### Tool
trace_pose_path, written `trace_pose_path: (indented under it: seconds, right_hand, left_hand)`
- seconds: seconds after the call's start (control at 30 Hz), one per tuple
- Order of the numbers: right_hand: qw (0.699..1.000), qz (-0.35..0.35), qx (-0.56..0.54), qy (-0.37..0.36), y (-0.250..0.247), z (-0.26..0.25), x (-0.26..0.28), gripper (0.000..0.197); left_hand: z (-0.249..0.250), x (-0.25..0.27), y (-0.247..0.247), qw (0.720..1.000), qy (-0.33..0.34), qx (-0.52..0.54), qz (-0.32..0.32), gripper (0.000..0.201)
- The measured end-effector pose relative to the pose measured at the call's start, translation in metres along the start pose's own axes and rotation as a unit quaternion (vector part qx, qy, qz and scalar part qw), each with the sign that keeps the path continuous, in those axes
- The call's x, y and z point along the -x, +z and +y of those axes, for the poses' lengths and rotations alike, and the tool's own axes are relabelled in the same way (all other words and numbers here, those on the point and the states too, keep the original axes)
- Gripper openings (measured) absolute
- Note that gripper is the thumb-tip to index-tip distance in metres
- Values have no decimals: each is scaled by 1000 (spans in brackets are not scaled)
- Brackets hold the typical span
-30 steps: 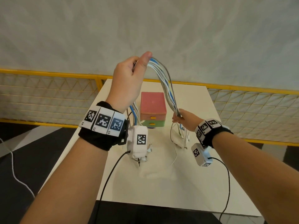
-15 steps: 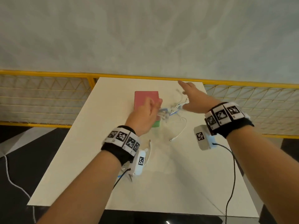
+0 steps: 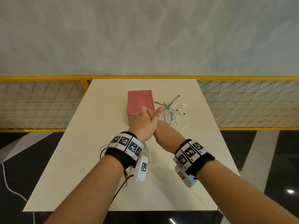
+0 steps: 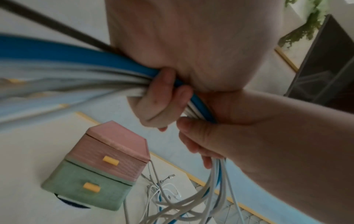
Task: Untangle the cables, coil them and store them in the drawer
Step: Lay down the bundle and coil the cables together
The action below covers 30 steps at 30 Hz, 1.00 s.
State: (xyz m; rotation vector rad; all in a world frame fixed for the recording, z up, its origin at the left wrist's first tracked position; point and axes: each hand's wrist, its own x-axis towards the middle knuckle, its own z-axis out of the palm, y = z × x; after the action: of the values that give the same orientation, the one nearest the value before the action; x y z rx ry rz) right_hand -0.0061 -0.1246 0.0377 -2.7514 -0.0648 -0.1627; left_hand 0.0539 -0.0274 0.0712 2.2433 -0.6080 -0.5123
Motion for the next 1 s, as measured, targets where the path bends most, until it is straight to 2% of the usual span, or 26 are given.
trace_pose_path:
  seconds: [0.1, 0.17, 0.27, 0.33, 0.4, 0.5, 0.53, 0.57, 0.6, 0.63, 0.67, 0.7, 0.73, 0.77, 0.8, 0.83, 0.87, 0.93, 1.0]
  right_hand:
    - [992, -27, 118, -41, -13, -5, 5, 49]
    - [993, -28, 107, -38, -18, -6, 7, 42]
    - [999, 6, -19, 47, -26, 6, 4, 28]
    - [983, 96, -95, 120, -39, 20, 5, 18]
    - [965, 157, -120, 174, -52, 39, 10, 12]
    - [964, 104, -122, 214, -52, 61, 16, 6]
    - [961, 72, -119, 237, -51, 65, 19, 8]
    - [961, 47, -93, 255, -50, 65, 22, 29]
    - [964, 27, -50, 260, -51, 62, 26, 59]
    - [969, 31, -8, 245, -53, 55, 28, 87]
    - [978, 51, 27, 200, -54, 45, 29, 103]
    - [988, 70, 54, 128, -55, 32, 29, 108]
    - [993, 76, 74, 53, -52, 20, 27, 106]
    - [994, 67, 90, -5, -46, 9, 24, 99]
    - [994, 53, 86, -29, -40, 1, 20, 89]
    - [997, 46, 59, -23, -37, -2, 15, 76]
    - [998, 52, 26, -4, -37, -1, 12, 65]
    - [997, 69, 1, 35, -42, 5, 9, 52]
    - [993, 91, -19, 67, -51, 16, 10, 57]
  left_hand:
    - [-5, -5, -1, 1000, 25, 6, 7, 54]
    - [-5, -7, -3, 998, 52, 26, -25, 51]
    - [-2, -2, -15, 990, 94, 42, -99, 46]
    - [-15, -2, -24, 986, 118, 5, -121, 36]
    - [-33, 0, -34, 988, 108, -6, -113, 41]
    - [-39, 3, -28, 989, 105, -41, -90, 42]
    - [-38, 3, -25, 988, 116, -75, -73, 37]
    - [-36, 3, -23, 985, 124, -104, -57, 33]
    - [-32, 5, -20, 981, 133, -134, -43, 32]
    - [-29, 6, -21, 976, 135, -165, -38, 35]
    - [-25, 3, -16, 972, 142, -186, -40, 39]
    - [-15, 1, -2, 969, 127, -209, -42, 40]
    - [-10, -4, 7, 951, 108, -289, -16, 38]
    - [-7, 9, 0, 938, 80, -318, -116, 35]
    - [-2, 13, 8, 940, 65, -303, -140, 30]
    - [3, 14, 10, 947, 82, -296, -88, 27]
    - [6, 14, 11, 943, 97, -318, -25, 21]
    - [13, 9, -6, 974, 144, -170, -38, 21]
    - [-2, 15, -30, 983, 150, -98, -35, 27]
